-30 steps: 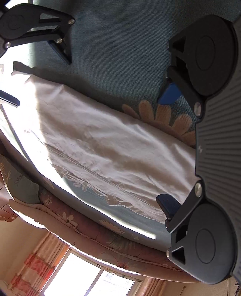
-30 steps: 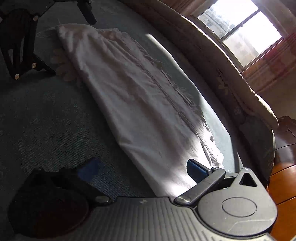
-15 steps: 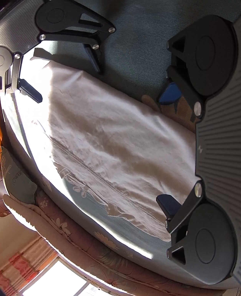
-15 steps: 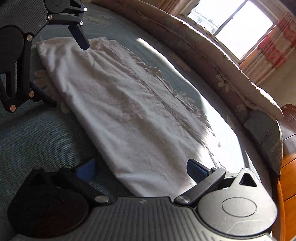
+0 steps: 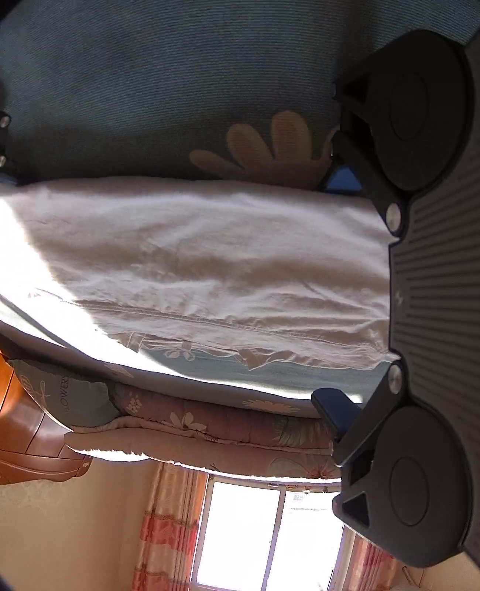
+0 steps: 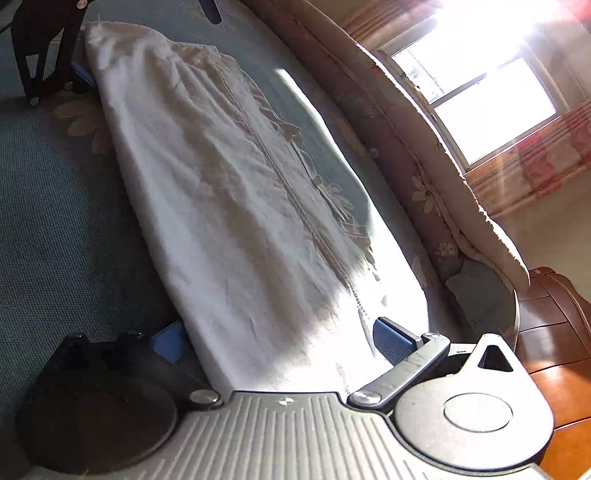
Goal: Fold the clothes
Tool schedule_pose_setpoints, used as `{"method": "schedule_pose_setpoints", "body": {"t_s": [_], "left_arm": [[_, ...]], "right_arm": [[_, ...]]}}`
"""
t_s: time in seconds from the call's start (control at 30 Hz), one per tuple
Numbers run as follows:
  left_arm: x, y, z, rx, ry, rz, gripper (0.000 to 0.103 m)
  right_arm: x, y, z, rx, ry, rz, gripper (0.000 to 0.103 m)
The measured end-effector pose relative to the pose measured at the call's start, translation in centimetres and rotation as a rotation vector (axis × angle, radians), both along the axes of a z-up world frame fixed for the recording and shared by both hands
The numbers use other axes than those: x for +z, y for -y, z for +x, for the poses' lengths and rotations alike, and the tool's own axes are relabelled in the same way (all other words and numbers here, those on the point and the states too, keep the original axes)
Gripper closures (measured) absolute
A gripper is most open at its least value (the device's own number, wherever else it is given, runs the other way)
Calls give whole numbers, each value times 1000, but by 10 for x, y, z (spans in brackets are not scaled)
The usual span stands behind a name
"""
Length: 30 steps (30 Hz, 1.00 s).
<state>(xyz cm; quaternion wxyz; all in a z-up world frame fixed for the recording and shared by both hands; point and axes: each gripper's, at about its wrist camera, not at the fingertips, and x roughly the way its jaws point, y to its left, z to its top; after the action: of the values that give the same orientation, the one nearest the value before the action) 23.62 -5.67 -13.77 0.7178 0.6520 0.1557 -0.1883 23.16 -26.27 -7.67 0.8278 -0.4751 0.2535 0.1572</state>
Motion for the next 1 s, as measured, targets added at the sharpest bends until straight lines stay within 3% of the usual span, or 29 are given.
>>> {"method": "schedule_pose_setpoints", "body": {"t_s": [0.13,0.2,0.3,0.4,0.57,0.7,0.83,1.0], "left_arm": [[-3,12,8,-7,23,-6,1],[-3,32,13,-32,20,-29,1],[-1,59,22,-64,12,-65,1],[1,58,29,-69,-9,-73,0],[0,8,43,51,-2,-43,0],[-3,5,44,70,26,-21,1],[-7,31,48,-3,53,49,1],[-7,37,56,10,27,63,1]], "right_arm": [[-6,22,-4,-31,55,-83,0],[-11,6,-7,1,96,-115,0],[-10,-21,-2,48,92,-77,0],[-10,-30,8,63,86,-58,0],[-11,19,13,9,94,-96,0],[-14,57,19,-98,82,-105,0],[-25,28,15,-27,135,-207,2],[-22,12,25,-2,96,-185,2]]}}
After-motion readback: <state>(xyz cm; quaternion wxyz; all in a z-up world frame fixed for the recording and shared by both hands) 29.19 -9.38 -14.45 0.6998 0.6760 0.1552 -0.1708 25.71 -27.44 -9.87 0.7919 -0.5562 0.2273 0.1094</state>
